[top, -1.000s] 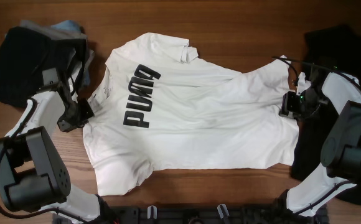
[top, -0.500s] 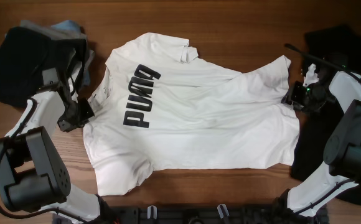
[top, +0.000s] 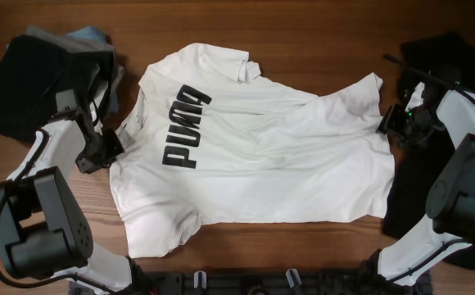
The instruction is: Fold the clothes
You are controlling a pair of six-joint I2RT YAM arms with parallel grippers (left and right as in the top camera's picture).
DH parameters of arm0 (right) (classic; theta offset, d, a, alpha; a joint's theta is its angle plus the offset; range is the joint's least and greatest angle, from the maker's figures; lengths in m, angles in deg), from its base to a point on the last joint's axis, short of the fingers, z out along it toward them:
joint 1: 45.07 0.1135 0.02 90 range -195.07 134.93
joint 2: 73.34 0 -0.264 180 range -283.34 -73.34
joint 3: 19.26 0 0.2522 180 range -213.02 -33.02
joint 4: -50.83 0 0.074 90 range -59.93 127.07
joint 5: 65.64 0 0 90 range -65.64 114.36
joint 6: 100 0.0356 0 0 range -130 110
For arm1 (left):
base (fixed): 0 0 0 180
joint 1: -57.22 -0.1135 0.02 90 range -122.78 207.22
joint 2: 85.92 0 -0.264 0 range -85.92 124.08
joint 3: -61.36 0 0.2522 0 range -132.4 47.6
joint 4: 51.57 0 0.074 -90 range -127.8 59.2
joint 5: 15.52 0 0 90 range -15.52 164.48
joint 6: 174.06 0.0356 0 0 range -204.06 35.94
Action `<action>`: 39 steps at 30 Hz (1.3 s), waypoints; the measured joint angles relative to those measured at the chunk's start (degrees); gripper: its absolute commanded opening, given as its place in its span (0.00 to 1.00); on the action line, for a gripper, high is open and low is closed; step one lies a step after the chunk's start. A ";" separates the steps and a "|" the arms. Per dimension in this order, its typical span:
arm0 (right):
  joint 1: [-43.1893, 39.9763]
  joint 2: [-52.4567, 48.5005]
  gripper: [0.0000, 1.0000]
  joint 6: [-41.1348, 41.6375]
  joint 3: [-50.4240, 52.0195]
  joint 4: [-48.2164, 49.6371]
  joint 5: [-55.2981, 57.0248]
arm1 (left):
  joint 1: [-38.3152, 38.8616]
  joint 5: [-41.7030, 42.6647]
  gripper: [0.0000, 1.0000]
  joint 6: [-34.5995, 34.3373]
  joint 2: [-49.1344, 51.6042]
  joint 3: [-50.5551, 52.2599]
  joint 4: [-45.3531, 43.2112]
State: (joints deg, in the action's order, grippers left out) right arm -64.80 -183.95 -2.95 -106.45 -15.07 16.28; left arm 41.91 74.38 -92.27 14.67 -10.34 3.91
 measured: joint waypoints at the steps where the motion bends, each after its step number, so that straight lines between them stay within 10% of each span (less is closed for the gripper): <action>1: -0.11 0.04 0.69 -0.63 0.00 -1.68 0.26 | 0.00 0.00 0.04 0.00 0.00 0.00 -0.02; 3: -0.37 0.07 0.43 -1.18 0.28 -4.09 1.70 | 0.00 0.00 0.04 0.00 0.00 0.00 -0.02; 4: -0.46 0.07 0.14 -1.33 0.72 -4.37 2.21 | 0.00 0.00 0.04 0.00 0.00 0.00 -0.02; 5: -0.59 0.07 0.13 -1.75 1.38 -4.66 2.64 | 0.00 0.00 0.04 0.00 0.00 0.00 -0.02; 9: -0.63 0.07 0.31 -0.33 2.12 0.68 2.95 | 0.00 0.00 0.04 0.00 0.00 0.00 -0.02; 14: -0.63 0.04 0.05 0.66 2.16 3.98 1.42 | 0.00 0.00 0.04 0.00 0.00 0.00 -0.02; 18: -0.63 0.02 0.06 0.92 2.16 7.26 0.57 | 0.00 0.00 0.04 0.00 0.00 0.00 -0.22; 19: -0.63 0.02 0.22 0.94 2.16 7.72 0.33 | 0.00 0.00 0.04 0.00 0.00 0.00 -0.22; 20: -0.63 0.02 0.64 0.92 2.16 7.87 0.13 | 0.00 -0.02 0.04 0.00 0.00 0.00 -0.20; 25: -0.63 0.02 0.80 -4.35 2.32 -3.26 3.21 | 0.00 0.00 0.04 0.00 0.00 0.00 -0.26; 35: -1.11 1.95 0.47 -9.92 7.98 1.51 -4.50 | 0.00 0.02 0.04 0.00 0.00 0.00 -0.63; 39: -1.11 1.97 0.14 -8.59 8.48 5.95 -7.58 | 0.00 0.00 0.04 0.00 0.00 0.00 -0.66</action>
State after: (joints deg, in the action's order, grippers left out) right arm -65.91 -181.98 -11.54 -97.97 -9.12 8.70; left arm 41.91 74.38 -92.27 14.67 -10.34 3.25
